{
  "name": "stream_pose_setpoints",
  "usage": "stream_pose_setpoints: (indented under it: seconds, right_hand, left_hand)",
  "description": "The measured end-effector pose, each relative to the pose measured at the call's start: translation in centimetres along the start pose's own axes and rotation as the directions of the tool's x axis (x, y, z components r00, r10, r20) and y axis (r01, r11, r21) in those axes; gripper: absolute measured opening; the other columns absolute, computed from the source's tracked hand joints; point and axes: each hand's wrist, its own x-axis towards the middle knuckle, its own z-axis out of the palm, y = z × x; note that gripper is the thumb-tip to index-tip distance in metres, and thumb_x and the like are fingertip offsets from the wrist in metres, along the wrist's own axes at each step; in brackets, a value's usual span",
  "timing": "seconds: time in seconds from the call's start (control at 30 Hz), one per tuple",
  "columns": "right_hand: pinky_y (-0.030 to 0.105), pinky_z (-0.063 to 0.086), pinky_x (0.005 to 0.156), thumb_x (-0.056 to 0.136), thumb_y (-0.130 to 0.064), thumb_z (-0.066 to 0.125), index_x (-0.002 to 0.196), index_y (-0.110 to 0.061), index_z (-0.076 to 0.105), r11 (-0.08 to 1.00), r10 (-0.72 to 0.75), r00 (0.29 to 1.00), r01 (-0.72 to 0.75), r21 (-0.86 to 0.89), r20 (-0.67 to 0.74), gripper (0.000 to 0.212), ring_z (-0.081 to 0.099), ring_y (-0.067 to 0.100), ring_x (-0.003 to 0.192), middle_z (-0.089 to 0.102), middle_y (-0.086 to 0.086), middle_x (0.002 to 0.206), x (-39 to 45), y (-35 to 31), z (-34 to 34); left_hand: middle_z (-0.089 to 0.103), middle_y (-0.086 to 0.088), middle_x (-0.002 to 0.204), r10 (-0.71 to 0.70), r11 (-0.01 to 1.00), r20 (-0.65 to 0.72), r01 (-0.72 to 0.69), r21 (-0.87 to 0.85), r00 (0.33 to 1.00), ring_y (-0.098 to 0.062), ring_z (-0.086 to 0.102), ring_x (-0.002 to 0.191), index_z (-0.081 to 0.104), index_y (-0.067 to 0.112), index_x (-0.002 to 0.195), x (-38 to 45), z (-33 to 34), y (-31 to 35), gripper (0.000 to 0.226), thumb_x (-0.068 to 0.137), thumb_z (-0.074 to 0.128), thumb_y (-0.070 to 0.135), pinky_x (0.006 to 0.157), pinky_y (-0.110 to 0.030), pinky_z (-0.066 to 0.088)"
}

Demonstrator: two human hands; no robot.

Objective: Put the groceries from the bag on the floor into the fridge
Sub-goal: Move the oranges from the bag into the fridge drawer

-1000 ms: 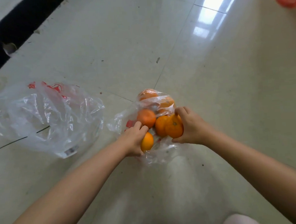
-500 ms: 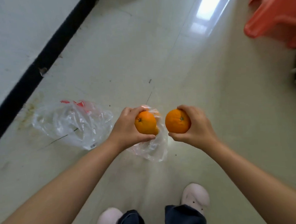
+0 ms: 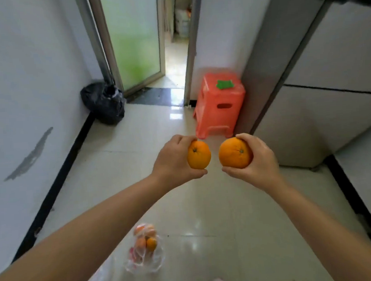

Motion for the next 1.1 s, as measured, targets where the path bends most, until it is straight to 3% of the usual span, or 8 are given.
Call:
stream_pose_setpoints:
  seconds: [0.27, 0.4, 0.57, 0.73, 0.83, 1.0, 1.1]
  right_hand:
    - [0.022, 0.035, 0.081, 0.057, -0.02, 0.086, 0.122, -0.013, 0.051, 0.998, -0.016, 0.95, -0.006, -0.07, -0.31, 0.074, 0.043, 0.008, 0.099, 0.044, -0.007, 0.107, -1.1, 0.5, -24.1]
    - [0.023, 0.036, 0.082, 0.061, -0.022, 0.084, 0.125, -0.013, 0.048, 0.993, -0.064, 0.898, 0.013, -0.12, -0.435, 0.074, 0.042, 0.01, 0.101, 0.05, 0.001, 0.116, -0.5, 4.0, -34.5]
    - [0.025, 0.037, 0.082, 0.061, -0.021, 0.084, 0.125, -0.015, 0.047, 0.988, -0.125, 0.825, 0.051, -0.149, -0.552, 0.074, 0.042, 0.011, 0.1, 0.052, 0.008, 0.126, 2.2, 9.3, -46.7]
    - [0.024, 0.036, 0.082, 0.062, -0.023, 0.083, 0.125, -0.015, 0.048, 0.982, -0.174, 0.753, 0.083, -0.17, -0.635, 0.072, 0.042, 0.01, 0.099, 0.048, -0.004, 0.111, 6.4, 14.1, -56.0]
    - [0.024, 0.036, 0.08, 0.066, -0.022, 0.081, 0.127, -0.015, 0.045, 0.987, -0.16, 0.737, 0.108, -0.12, -0.656, 0.071, 0.042, 0.01, 0.098, 0.043, -0.005, 0.109, 10.1, 16.8, -59.8]
    - [0.024, 0.038, 0.081, 0.067, -0.024, 0.08, 0.128, -0.015, 0.044, 0.982, -0.188, 0.718, 0.147, -0.118, -0.67, 0.072, 0.047, 0.014, 0.098, 0.052, 0.008, 0.126, 19.1, 21.0, -64.9]
    - [0.026, 0.039, 0.084, 0.066, -0.025, 0.081, 0.129, -0.013, 0.044, 0.972, -0.235, 0.704, 0.155, -0.178, -0.671, 0.074, 0.051, 0.024, 0.112, 0.051, 0.01, 0.129, 25.3, 22.8, -67.6]
  left_hand:
    - [0.044, -0.001, 0.134, 0.366, 0.93, -0.121, -0.367, 0.012, 0.923, -0.019, 0.046, 0.12, 0.04, 0.023, 0.136, 6.8, -4.5, 21.2, 0.078, 0.069, 0.078, 0.035, 0.086, -0.019, 0.034]
    - [0.045, -0.004, 0.131, 0.457, 0.884, -0.226, -0.467, 0.011, 0.86, -0.019, 0.047, 0.116, 0.04, 0.021, 0.135, 11.1, -4.1, 32.0, 0.075, 0.072, 0.077, 0.032, 0.083, -0.02, 0.034]
    - [0.047, -0.007, 0.127, 0.454, 0.87, -0.357, -0.493, -0.022, 0.817, -0.017, 0.047, 0.109, 0.042, 0.018, 0.133, 17.0, -2.1, 44.7, 0.072, 0.072, 0.077, 0.031, 0.083, -0.023, 0.036]
    - [0.046, -0.009, 0.127, 0.401, 0.887, -0.423, -0.459, -0.04, 0.812, -0.025, 0.047, 0.116, 0.041, 0.018, 0.134, 23.3, -0.1, 54.7, 0.071, 0.072, 0.076, 0.027, 0.088, -0.027, 0.04]
    - [0.046, -0.009, 0.127, 0.369, 0.899, -0.425, -0.434, -0.062, 0.826, -0.026, 0.049, 0.114, 0.041, 0.019, 0.133, 27.5, 0.6, 58.9, 0.068, 0.073, 0.073, 0.027, 0.093, -0.034, 0.043]
    - [0.047, -0.012, 0.128, 0.281, 0.916, -0.485, -0.382, -0.123, 0.828, -0.029, 0.051, 0.115, 0.043, 0.017, 0.132, 37.5, 0.2, 64.7, 0.067, 0.073, 0.074, 0.027, 0.092, -0.035, 0.045]
    - [0.05, -0.013, 0.127, 0.262, 0.934, -0.48, -0.345, -0.092, 0.838, -0.031, 0.054, 0.113, 0.046, 0.015, 0.128, 44.2, -0.2, 67.6, 0.065, 0.071, 0.074, 0.028, 0.09, -0.038, 0.048]
